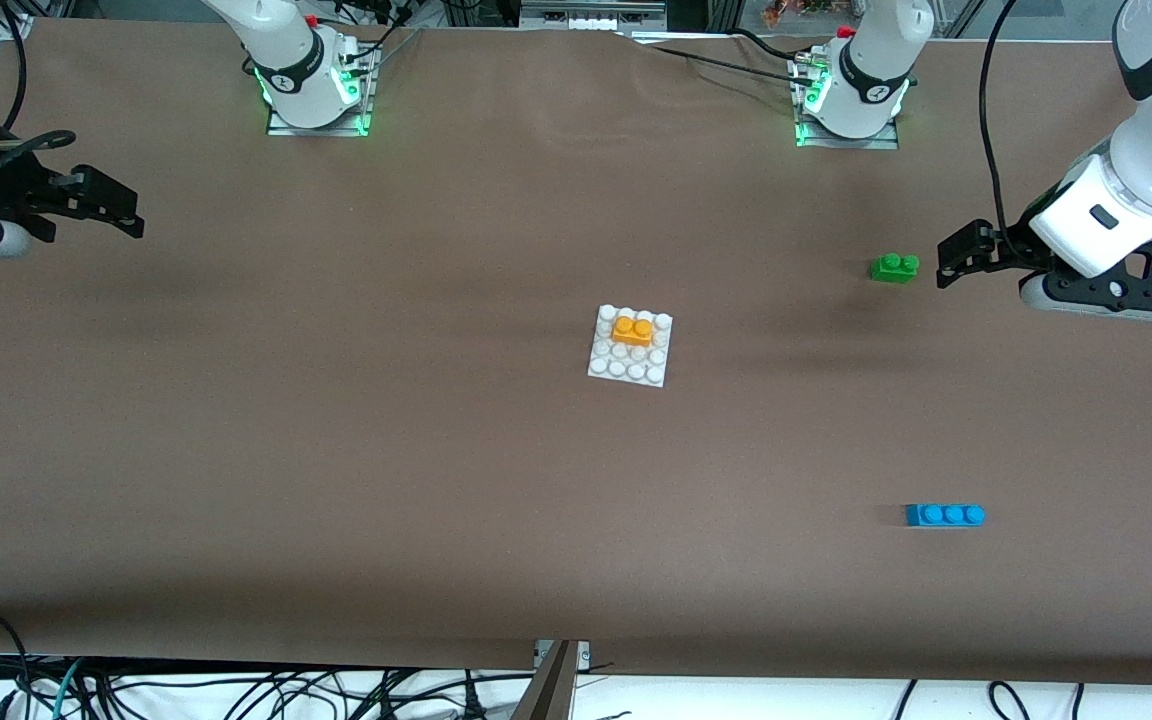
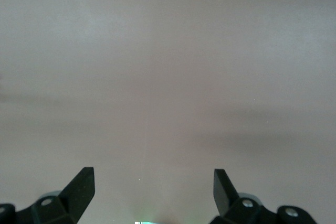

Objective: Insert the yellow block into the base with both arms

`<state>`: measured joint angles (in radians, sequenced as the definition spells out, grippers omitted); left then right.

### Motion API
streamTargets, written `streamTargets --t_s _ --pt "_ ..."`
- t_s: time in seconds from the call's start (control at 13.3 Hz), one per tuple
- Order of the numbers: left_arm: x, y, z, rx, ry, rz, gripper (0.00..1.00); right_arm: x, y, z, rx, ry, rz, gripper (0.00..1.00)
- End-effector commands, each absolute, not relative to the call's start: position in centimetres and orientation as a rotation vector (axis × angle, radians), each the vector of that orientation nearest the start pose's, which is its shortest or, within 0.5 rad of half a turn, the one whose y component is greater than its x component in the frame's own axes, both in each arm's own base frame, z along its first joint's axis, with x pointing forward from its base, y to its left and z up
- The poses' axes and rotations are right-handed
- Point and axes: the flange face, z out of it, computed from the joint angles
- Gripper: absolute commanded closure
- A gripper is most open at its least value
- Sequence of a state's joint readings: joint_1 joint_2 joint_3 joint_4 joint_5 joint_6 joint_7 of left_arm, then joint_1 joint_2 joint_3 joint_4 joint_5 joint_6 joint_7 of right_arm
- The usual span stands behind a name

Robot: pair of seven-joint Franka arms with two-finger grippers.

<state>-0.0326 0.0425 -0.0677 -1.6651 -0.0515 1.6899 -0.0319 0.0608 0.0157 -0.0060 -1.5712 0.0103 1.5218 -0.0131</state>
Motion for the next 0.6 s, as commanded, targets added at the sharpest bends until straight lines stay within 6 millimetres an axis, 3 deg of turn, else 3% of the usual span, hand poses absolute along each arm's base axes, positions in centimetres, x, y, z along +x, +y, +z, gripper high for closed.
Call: streamTargets --t_s 0.0,0.53 --pt "56.28 -5.49 56.96 -3.174 0.086 0.025 0.0 55.11 4.05 61.95 -3.117 -0.137 0.099 0.0" --pt "55.94 -4.92 57.0 -3.116 0.106 0.077 0.0 55.13 3.88 61.97 -3.117 -0.133 0.097 0.0"
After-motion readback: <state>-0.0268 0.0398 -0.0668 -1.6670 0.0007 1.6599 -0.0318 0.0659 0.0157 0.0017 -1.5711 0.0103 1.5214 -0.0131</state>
